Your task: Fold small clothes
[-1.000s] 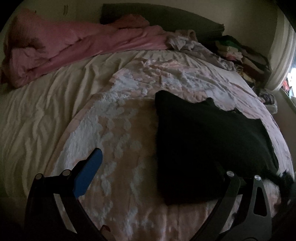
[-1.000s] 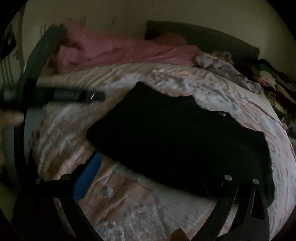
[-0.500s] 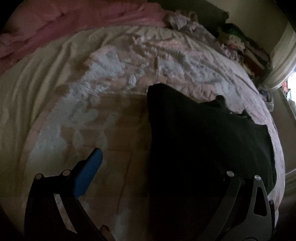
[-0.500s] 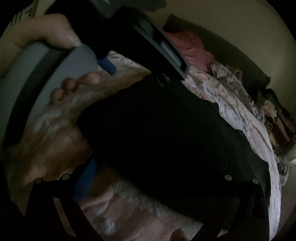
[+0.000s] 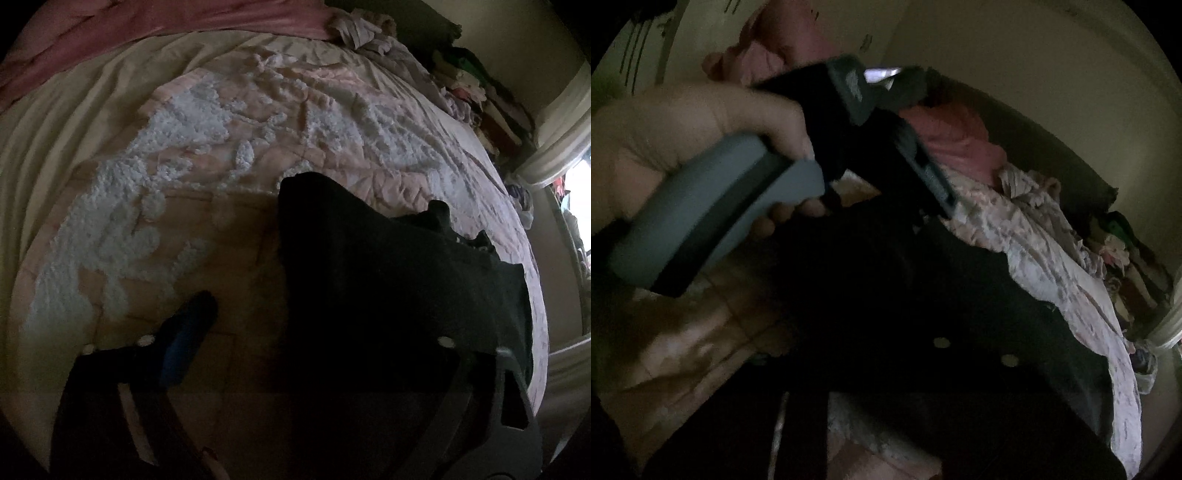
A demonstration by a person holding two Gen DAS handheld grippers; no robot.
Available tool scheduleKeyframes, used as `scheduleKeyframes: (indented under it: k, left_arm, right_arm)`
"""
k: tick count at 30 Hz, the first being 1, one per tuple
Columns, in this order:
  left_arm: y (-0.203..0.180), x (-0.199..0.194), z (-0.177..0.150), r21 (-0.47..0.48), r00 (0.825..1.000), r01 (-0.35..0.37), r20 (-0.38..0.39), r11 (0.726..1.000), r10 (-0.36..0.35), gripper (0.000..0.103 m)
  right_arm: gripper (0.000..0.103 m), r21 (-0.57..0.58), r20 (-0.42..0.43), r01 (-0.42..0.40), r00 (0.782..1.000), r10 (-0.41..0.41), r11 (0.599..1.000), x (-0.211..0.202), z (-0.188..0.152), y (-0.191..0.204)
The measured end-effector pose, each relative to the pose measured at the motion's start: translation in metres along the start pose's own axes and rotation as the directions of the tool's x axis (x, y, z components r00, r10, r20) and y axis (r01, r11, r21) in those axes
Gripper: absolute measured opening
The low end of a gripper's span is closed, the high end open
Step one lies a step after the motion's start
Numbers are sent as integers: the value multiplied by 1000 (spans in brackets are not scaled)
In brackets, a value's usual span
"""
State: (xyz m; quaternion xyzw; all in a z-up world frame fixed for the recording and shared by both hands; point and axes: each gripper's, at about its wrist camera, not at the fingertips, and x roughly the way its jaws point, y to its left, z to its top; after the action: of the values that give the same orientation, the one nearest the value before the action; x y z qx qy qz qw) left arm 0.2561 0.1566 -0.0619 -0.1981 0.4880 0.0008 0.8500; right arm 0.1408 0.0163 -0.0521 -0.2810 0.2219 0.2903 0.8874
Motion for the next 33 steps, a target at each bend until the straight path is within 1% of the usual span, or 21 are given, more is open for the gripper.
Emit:
scheduleKeyframes:
  k: [1,2,3,4,5,7,8,10,13,16,17,20,22,28,31,33]
  left_arm:
    - [-1,-1,0,-6,1000,8,-1,1000,-8,68]
    - [-4,-3,0,-12,1000,18,-5,1000,-18,65]
    - [-6,-4,0,-15,1000,29,-7,999,-29,53]
    - [-9,-5,0,-20,999,51,-12,999,-51,38]
    - [-14,-7,-1,-28,997,74,-17,997,-75,32]
    - [-25,-12,-1,-12,997,71,-7,997,-71,17]
    - [-35,-17,0,3,998,69,6,998,-69,14]
    - [-50,-25,2,19,997,67,29,998,-67,12]
    - [-75,-37,4,64,996,56,70,996,-61,11]
    - [-107,-48,6,112,992,66,96,992,-76,11]
    - [-123,-52,7,138,991,66,108,988,-81,11]
    - [-155,-54,7,178,988,77,118,981,-99,11]
    - [-184,-53,5,217,987,78,123,973,-106,11]
    - [-259,-41,-6,310,986,96,98,946,-132,11]
    - [-295,-21,-16,350,991,91,64,932,-121,11]
    - [-310,-9,-22,370,993,82,50,926,-107,11]
  right_arm:
    - [9,7,6,0,1000,0,1000,-2,0,-1]
    - [8,23,16,-1,1000,0,1000,-6,0,-6]
    - [8,38,21,-5,1000,4,999,-7,0,-11]
    - [8,52,24,-10,1000,9,999,-9,0,-14]
    - [7,73,33,-16,999,14,997,-13,0,-18]
    - [7,101,47,-17,999,12,995,-20,0,-26]
    - [7,125,57,-17,998,10,992,-25,0,-33]
    - [7,174,73,-15,997,2,985,-33,-1,-47]
    - [7,231,84,1,996,-21,973,-47,-6,-63]
    - [6,282,93,32,994,-61,959,-60,-15,-85]
    - [6,314,95,33,993,-66,949,-65,-19,-94]
    - [6,390,94,40,992,-83,920,-78,-32,-115]
    - [6,426,93,41,992,-89,904,-84,-42,-125]
    - [6,555,63,66,991,-121,829,-103,-78,-169]
    - [6,622,37,64,993,-111,781,-107,-100,-186]
    - [6,660,19,64,995,-102,748,-107,-113,-196]
